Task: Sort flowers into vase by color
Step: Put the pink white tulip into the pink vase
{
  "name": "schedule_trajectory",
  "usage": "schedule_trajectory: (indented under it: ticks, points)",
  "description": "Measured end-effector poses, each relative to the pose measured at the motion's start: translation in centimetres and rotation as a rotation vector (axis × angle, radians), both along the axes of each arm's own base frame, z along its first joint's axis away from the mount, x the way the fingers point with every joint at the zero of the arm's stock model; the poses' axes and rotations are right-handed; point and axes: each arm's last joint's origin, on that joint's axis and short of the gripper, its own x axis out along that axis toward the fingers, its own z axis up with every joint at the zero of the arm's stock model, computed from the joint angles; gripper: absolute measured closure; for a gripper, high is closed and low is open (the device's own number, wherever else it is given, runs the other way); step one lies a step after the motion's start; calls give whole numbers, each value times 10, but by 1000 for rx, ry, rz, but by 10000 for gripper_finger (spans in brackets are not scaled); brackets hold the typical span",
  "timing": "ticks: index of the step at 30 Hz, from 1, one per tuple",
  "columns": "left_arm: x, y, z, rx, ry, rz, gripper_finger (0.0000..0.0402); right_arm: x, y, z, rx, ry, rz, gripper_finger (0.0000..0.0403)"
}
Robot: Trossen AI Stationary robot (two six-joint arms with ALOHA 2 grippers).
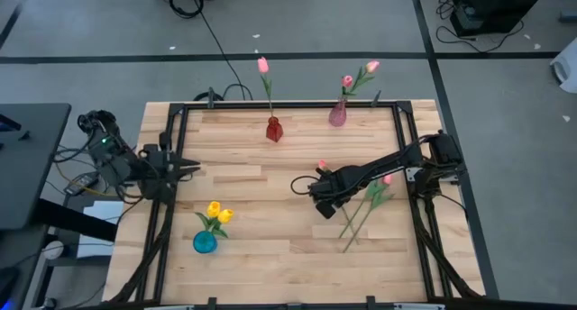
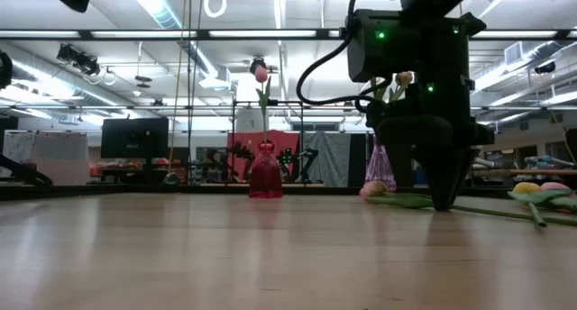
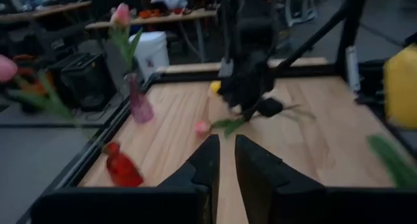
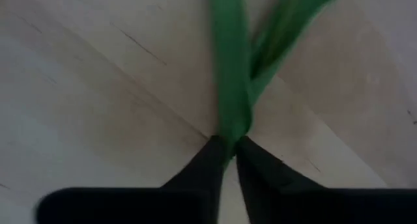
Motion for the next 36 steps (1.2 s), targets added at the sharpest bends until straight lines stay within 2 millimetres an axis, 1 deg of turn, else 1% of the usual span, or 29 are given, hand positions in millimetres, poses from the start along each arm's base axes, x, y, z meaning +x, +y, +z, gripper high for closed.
schedule_trajectory:
  ticks: [2, 3, 6, 8, 11, 15, 18, 22, 25, 30, 36]
  points:
    - [1, -1, 4, 7, -23, -23, 352, 0, -1, 0, 4, 2, -5, 383]
    - [1, -2, 5, 14, -31, -37, 354, 0, -2, 0, 6, 3, 4, 390]
    - [2, -3, 7, 16, -39, -63, 355, -1, -3, 1, -5, 2, 41, 386]
    - [2, -3, 6, 20, -33, -64, 355, -3, -5, 7, -74, -12, 77, 386]
    - [2, -3, 5, 24, -25, -65, 355, -3, -6, 30, -175, -128, 123, 395]
    - [2, -3, 5, 21, -26, -64, 355, -8, -16, 67, -242, -336, 172, 397]
    - [2, -3, 5, 18, -24, -68, 355, -22, -24, 93, -337, -500, 178, 397]
    - [1, -3, 5, 16, -21, -76, 355, -46, -29, 110, -511, -714, 208, 397]
    - [1, -3, 5, 21, -21, -76, 355, -62, -32, 114, -665, -871, 170, 396]
    - [1, -3, 5, 22, -17, -76, 355, -88, -38, 109, -907, -994, 100, 395]
    - [1, -3, 4, 58, -8, -82, 356, -111, -49, 107, -1172, -1019, 46, 395]
